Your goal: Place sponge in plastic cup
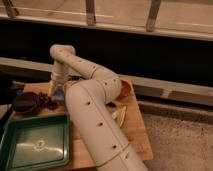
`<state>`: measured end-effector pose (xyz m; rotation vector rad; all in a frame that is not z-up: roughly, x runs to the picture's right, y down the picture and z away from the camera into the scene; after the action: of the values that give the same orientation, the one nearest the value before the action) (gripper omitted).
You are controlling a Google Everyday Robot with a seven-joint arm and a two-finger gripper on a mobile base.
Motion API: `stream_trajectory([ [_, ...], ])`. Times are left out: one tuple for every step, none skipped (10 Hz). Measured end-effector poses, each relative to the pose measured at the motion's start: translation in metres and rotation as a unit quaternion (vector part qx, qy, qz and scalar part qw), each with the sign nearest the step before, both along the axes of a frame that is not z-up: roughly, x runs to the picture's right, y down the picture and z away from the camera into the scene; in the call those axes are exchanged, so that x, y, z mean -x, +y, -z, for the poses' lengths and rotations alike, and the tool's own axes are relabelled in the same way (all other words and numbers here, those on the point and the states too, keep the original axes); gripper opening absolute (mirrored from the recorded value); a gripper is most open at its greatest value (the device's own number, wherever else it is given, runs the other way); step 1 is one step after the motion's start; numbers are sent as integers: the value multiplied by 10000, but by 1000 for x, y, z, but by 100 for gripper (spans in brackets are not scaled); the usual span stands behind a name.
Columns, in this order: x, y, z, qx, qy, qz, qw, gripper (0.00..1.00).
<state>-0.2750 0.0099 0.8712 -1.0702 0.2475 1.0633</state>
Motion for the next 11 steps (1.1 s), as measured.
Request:
stream_trajectory([
  [0, -3, 3, -46, 2, 3, 10000, 73],
  [-1, -4, 4, -69, 11, 1, 10000, 73],
  [-2, -5, 5, -96, 14, 0, 10000, 73],
  [-3, -7, 7, -134, 26, -13, 9999, 73],
  [-5, -10, 9, -180, 41, -36, 9998, 73],
  [-7, -13, 12, -243, 58, -67, 9997, 73],
  [-12, -23, 20, -363, 74, -139, 9992, 73],
  [-16, -29, 26, -455, 83, -200, 9987, 73],
  [-22, -37, 35, -574, 97, -282, 9979, 73],
  [-29, -47, 45, -724, 117, -396, 9965, 73],
  [-39, -55, 56, -892, 156, -571, 9943, 73],
])
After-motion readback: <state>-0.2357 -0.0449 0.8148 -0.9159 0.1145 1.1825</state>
